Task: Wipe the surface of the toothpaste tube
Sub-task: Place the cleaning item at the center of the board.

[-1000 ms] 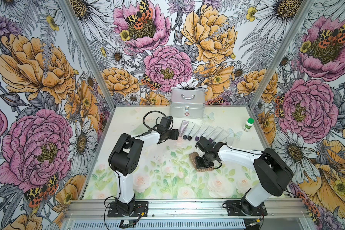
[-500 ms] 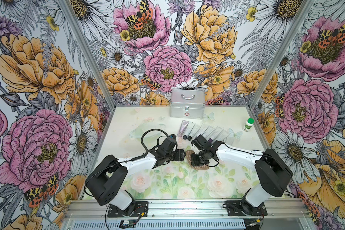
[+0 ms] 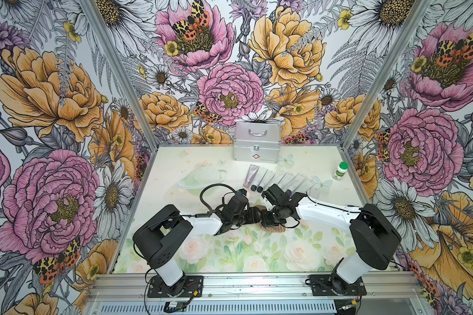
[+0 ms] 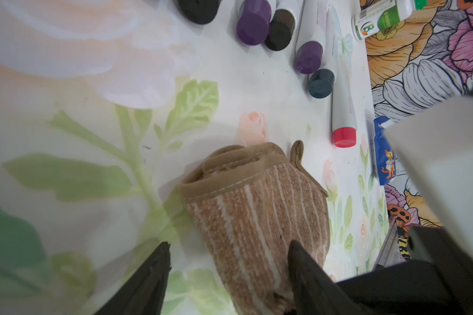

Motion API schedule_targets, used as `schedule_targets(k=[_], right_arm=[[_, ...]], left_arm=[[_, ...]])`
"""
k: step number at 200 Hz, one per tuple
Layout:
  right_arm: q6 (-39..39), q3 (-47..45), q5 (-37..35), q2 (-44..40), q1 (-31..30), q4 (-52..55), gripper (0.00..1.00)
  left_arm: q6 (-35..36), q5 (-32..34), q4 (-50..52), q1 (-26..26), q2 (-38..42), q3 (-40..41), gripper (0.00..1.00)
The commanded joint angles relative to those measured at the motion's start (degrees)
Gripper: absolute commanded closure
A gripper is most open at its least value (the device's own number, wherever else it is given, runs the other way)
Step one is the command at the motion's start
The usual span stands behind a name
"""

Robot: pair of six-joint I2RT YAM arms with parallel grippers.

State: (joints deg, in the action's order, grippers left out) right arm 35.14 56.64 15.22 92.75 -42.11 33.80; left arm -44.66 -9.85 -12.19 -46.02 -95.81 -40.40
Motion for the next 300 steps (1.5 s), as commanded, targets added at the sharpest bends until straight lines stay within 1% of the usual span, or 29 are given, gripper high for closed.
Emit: schedule_targets(k=[1, 10, 29, 52, 57, 75, 89, 91, 93, 98, 109, 135, 164, 177, 188, 214, 268, 274, 281, 288, 297, 300], right_arm=[[0.6, 2.1, 0.0, 0.1, -0.6, -1.5, 1.0], [0.6, 2.2, 0.0, 0.1, -0.6, -1.5, 1.0], [0.6, 2.2, 0.0, 0.1, -0.6, -1.4, 1.0], [0.6, 2.2, 0.3, 0.1, -0.5, -1.2, 1.0], [0.6, 2.2, 0.5, -0.1, -0.4, -1.2, 0.96], [0.5, 1.4, 0.8, -1.3, 0.1, -0.8, 0.8], [0.1, 0.8, 0.7, -2.9, 0.6, 0.1, 0.68], [0.1, 0.6, 0.7, -3.1, 0.7, 0.3, 0.64], [0.0, 0.5, 0.6, -3.4, 0.8, 0.4, 0.57], [-0.2, 0.2, 0.5, -4.0, 1.1, 0.8, 0.52], [-0.4, -0.4, 0.4, -5.6, 1.6, 1.5, 0.47], [-1.2, -1.3, 0.0, -9.5, 3.3, 3.8, 0.44], [-2.5, -2.7, 0.3, -13.6, 7.4, 5.6, 0.43], [-3.3, -3.4, 1.1, -14.0, 9.8, 5.7, 0.43], [-3.7, -3.7, 1.6, -13.8, 10.8, 5.6, 0.43], [-4.4, -3.3, 0.8, -12.0, 11.2, 5.5, 0.43], [-4.6, -0.8, -1.0, -10.9, 11.1, 5.5, 0.43], [-4.6, -0.6, -1.0, -10.9, 11.2, 5.4, 0.43], [-4.8, -0.3, -1.1, -10.8, 11.2, 5.4, 0.43], [-4.9, -0.1, -1.4, -10.8, 11.1, 5.4, 0.42], [-4.9, 0.4, -1.9, -11.1, 11.2, 5.5, 0.42], [-5.0, 0.5, -2.1, -11.2, 11.2, 5.5, 0.41]], left_arm=[[-2.0, -2.6, -5.8, -0.5, -2.8, -1.7, 0.41], [-2.1, -3.1, -6.6, -0.6, -3.8, -1.7, 0.49], [-2.1, -3.6, -7.3, -0.6, -4.8, -1.6, 0.72], [-1.0, -4.0, -6.2, 0.0, -4.7, -1.4, 0.86], [-0.7, -3.9, -5.8, 0.2, -4.7, -1.3, 0.88], [0.6, -3.8, -4.5, 1.1, -4.3, -0.4, 0.93], [1.1, -3.5, -4.1, 1.7, -3.9, 0.7, 0.93], [1.2, -3.5, -4.0, 1.8, -3.8, 0.7, 0.93], [1.3, -3.4, -3.9, 1.9, -3.8, 0.8, 0.93], [1.5, -3.3, -3.6, 2.1, -3.8, 0.9, 0.93], [2.0, -3.3, -3.1, 2.3, -4.0, 1.1, 0.93], [2.6, -2.9, -2.9, 2.4, -3.8, 1.9, 0.93], [3.8, -3.4, -2.4, 3.0, -2.9, 2.8, 0.92], [4.1, -3.2, -2.1, 3.5, -1.9, 3.9, 0.89], [4.4, -2.9, -1.5, 4.0, -0.5, 5.0, 0.84], [5.0, -2.2, 0.1, 4.7, 2.7, 6.6, 0.76], [5.9, -1.9, 2.4, 5.6, 5.2, 8.0, 0.74], [6.0, -1.7, 2.6, 5.6, 5.9, 8.4, 0.72], [6.1, -1.3, 3.2, 5.7, 7.0, 8.7, 0.66], [6.5, -0.3, 4.7, 5.7, 8.4, 8.6, 0.58], [7.1, 1.5, 7.5, 5.6, 10.6, 8.2, 0.44], [7.2, 2.2, 8.6, 5.6, 11.4, 8.0, 0.37]])
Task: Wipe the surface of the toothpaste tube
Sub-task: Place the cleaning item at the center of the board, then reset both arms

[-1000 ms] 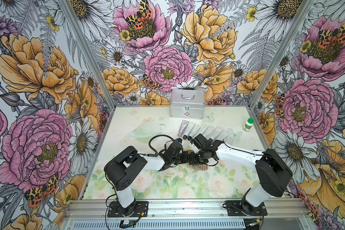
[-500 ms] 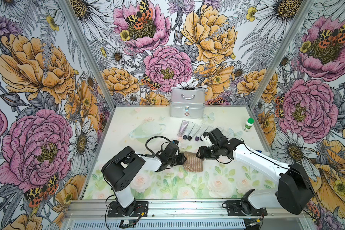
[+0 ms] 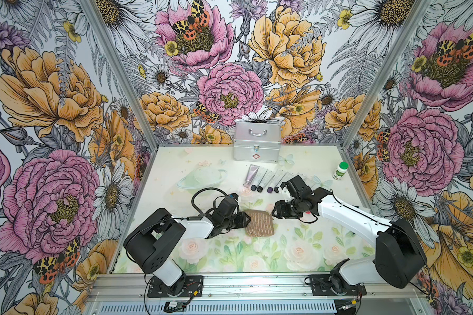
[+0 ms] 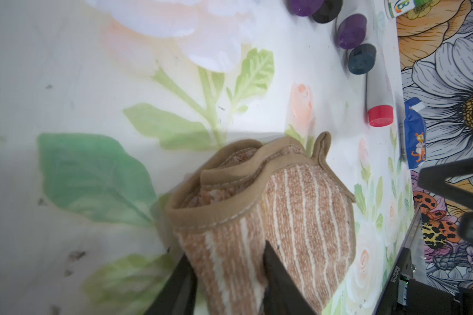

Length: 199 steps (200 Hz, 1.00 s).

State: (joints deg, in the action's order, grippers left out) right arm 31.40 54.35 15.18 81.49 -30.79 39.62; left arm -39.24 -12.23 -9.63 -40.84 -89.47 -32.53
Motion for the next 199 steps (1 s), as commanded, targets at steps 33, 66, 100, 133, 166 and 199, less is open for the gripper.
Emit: schedule_targets(k=[33, 66, 100, 133, 166, 199], right_arm=[[-0.7, 5.2, -9.1, -3.8, 0.0, 0.1, 0.28], [5.9, 4.3, -29.5, -11.0, -1.0, -1.8, 0.0], [-5.8, 0.9, -48.5, -15.7, -1.9, -3.0, 0.0], [-10.4, -10.9, -50.1, -24.5, 2.5, -18.4, 0.02], [-15.7, -21.0, -45.7, -31.5, 8.0, -32.5, 0.0], [-19.5, -30.2, -46.7, -33.0, 12.1, -45.2, 0.0]], left_arm=[[4.1, 15.3, 22.8, 0.2, 18.0, -3.8, 0.01], [6.8, 28.8, 42.2, 3.1, 31.1, -13.6, 0.01], [10.1, 42.8, 55.2, 13.2, 33.1, -24.7, 0.01], [21.4, 44.7, 50.0, 21.8, 35.9, -22.1, 0.01], [32.4, 38.7, 29.0, 29.5, 45.9, -5.2, 0.01], [36.4, 22.4, 0.7, 35.6, 48.0, 12.2, 0.01]])
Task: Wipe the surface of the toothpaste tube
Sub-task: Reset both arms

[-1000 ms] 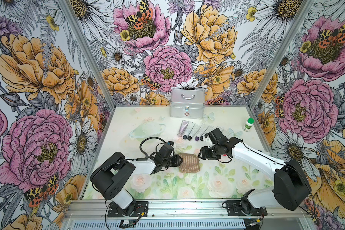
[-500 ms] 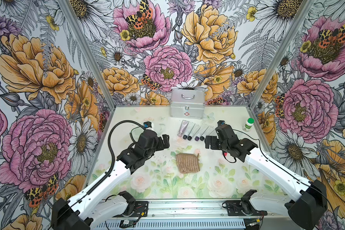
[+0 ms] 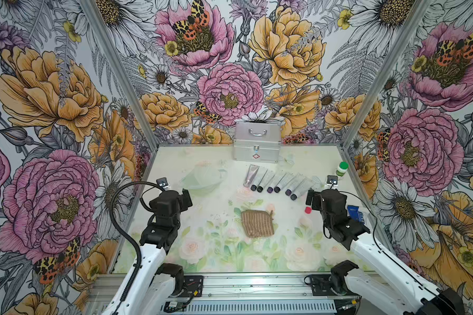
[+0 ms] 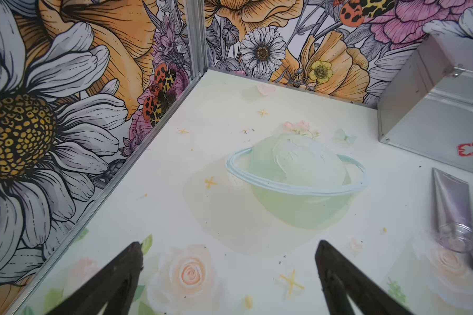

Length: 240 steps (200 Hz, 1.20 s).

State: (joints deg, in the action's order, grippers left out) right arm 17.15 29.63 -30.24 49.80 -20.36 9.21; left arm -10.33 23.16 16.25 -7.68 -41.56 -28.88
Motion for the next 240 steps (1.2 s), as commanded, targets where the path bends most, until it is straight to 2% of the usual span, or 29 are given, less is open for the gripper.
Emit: schedule_targets(k=[1, 21, 40, 58, 67, 80, 92, 109, 127, 138, 148, 156, 172, 189, 207, 240], right_arm=[[-5.4, -5.8, -1.3, -1.3, 1.8, -15.3, 0.01], [-9.4, -12.1, -3.3, -1.2, 2.8, -25.8, 0.0], [-10.0, -16.7, -3.3, 1.2, 5.1, -34.2, 0.0], [-10.1, -21.6, -2.2, 6.4, 8.3, -47.7, 0.0], [-11.4, -22.4, 1.3, 9.5, 9.8, -53.6, 0.0], [-12.6, -21.4, 5.5, 16.3, 12.8, -60.6, 0.0], [-13.5, -20.2, 10.3, 22.1, 15.3, -66.7, 0.0], [-12.7, -17.6, 17.3, 31.0, 18.9, -70.8, 0.0], [-11.9, -15.8, 21.6, 39.4, 21.3, -77.8, 0.0], [-10.1, -11.4, 24.0, 36.1, 22.9, -63.4, 0.0], [-9.9, -9.0, 25.4, 38.3, 23.7, -62.5, 0.0], [-9.8, -7.8, 25.4, 37.0, 23.5, -58.1, 0.0], [-10.5, -7.4, 25.3, 37.3, 23.1, -57.8, 0.0], [-12.5, -6.6, 28.6, 37.7, 22.6, -56.8, 0.0], [-13.3, -6.9, 26.3, 37.6, 21.3, -57.1, 0.0], [-13.3, -6.7, 26.3, 37.8, 21.2, -57.0, 0.0]], left_arm=[[7.6, -12.9, -26.0, 2.3, -0.1, 9.1, 0.01], [8.4, -8.8, -38.7, 2.9, -6.7, 13.5, 0.01], [9.9, -12.4, -48.9, 5.0, -15.9, 15.1, 0.01], [9.6, -15.4, -65.2, 5.9, -26.0, 17.6, 0.01], [10.5, -17.9, -69.2, 6.3, -29.4, 17.1, 0.01], [12.6, -18.8, -68.2, 6.4, -33.6, 14.0, 0.01], [12.0, -21.4, -71.5, 8.0, -39.4, 12.6, 0.01], [10.4, -25.1, -83.4, 10.0, -48.8, 12.7, 0.01], [9.0, -26.9, -71.4, 12.3, -45.4, 9.7, 0.01], [9.0, -27.6, -70.2, 12.0, -47.1, 7.4, 0.01], [9.7, -25.6, -66.6, 11.2, -46.1, 6.6, 0.01], [9.9, -24.6, -66.9, 10.7, -46.2, 6.6, 0.01], [10.0, -24.5, -67.0, 10.6, -46.3, 6.6, 0.01], [10.0, -24.4, -67.1, 10.5, -46.3, 6.6, 0.01], [10.0, -24.5, -67.1, 10.5, -46.3, 6.6, 0.01], [10.0, -24.3, -67.1, 10.4, -46.3, 6.6, 0.01]])
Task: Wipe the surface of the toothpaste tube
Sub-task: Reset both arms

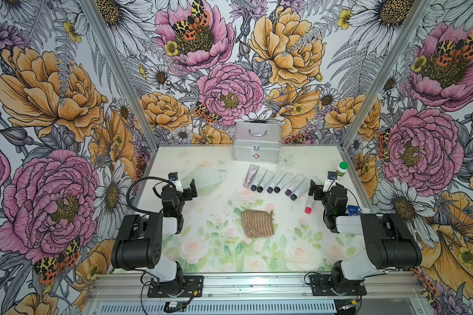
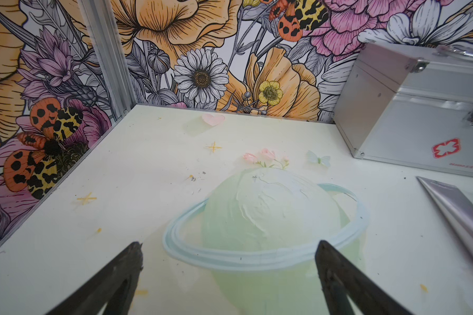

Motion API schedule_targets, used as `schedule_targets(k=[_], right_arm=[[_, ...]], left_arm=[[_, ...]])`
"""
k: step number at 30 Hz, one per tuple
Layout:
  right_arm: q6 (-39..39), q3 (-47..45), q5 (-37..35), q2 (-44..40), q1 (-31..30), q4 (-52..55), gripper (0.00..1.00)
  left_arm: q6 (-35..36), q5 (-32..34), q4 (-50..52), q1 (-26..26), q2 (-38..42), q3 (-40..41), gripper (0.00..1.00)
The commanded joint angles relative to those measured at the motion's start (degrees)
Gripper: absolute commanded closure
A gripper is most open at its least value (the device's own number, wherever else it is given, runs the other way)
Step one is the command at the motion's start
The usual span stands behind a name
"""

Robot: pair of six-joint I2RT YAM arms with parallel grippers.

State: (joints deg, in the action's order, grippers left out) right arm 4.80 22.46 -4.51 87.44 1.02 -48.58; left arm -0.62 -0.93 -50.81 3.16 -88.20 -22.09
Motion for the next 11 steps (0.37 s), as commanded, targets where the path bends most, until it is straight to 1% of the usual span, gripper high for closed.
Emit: schedule_targets(k=[1, 11], right_arm=[[-0.9, 0.6, 0.6, 0.2, -0.2, 0.9, 0.0], [-0.8, 0.4, 0.1, 0.1, -0.1, 0.5, 0.0]], left_arm=[[0.3, -0.3, 0.0, -0.4, 0.3, -0.2, 0.01], [0.4, -0.2, 0.0, -0.4, 0.3, -0.1, 0.01]])
